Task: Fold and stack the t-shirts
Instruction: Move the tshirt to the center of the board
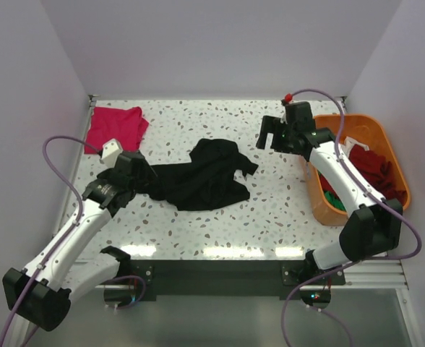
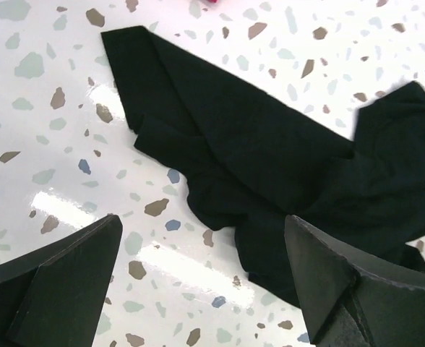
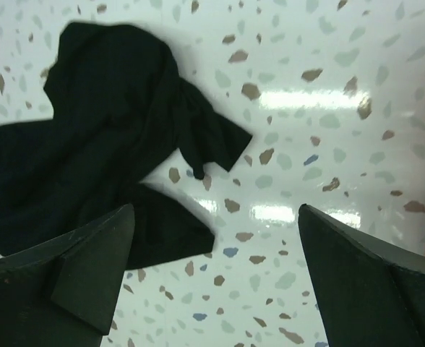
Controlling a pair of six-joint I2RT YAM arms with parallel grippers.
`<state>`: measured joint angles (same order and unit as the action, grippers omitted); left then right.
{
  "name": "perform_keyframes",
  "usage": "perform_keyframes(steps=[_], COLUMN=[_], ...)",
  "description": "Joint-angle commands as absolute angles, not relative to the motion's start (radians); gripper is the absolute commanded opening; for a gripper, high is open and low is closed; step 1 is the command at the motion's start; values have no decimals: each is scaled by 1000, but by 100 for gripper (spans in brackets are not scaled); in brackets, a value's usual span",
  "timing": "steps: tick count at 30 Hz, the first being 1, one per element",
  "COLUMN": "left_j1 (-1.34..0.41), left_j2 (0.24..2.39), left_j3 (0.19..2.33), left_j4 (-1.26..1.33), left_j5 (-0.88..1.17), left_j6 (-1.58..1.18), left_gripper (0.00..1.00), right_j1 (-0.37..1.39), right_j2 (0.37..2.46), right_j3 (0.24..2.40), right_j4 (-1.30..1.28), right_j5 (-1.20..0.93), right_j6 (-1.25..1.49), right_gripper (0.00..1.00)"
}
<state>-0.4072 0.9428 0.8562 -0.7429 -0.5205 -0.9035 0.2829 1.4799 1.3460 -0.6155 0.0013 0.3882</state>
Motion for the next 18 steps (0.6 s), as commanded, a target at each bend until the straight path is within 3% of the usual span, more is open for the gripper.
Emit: perform_keyframes(steps=[1, 3, 6, 12, 18], left_j1=[-408, -393, -296, -28, 35], left_j2=[1002, 1057, 1118, 1227, 1293], left_j3=[850, 832, 798, 661, 603], left_j4=[-775, -787, -749, -499, -370], left_j5=[-575, -581, -534, -262, -230], left_j6=[-950, -977, -959, -845, -888], left_gripper=[100, 100, 100, 100, 100], right_j1=[334, 412, 503, 663, 695], right_j2=[1422, 1407, 1414, 1459, 1493], right_j3=[1280, 1224, 1146, 1051, 1020], right_j4=[-518, -528, -517, -494, -347], right_j5=[-51, 64, 74, 110, -76], right_j6=[393, 384, 403, 414, 451], right_gripper=[99, 99, 99, 99, 99])
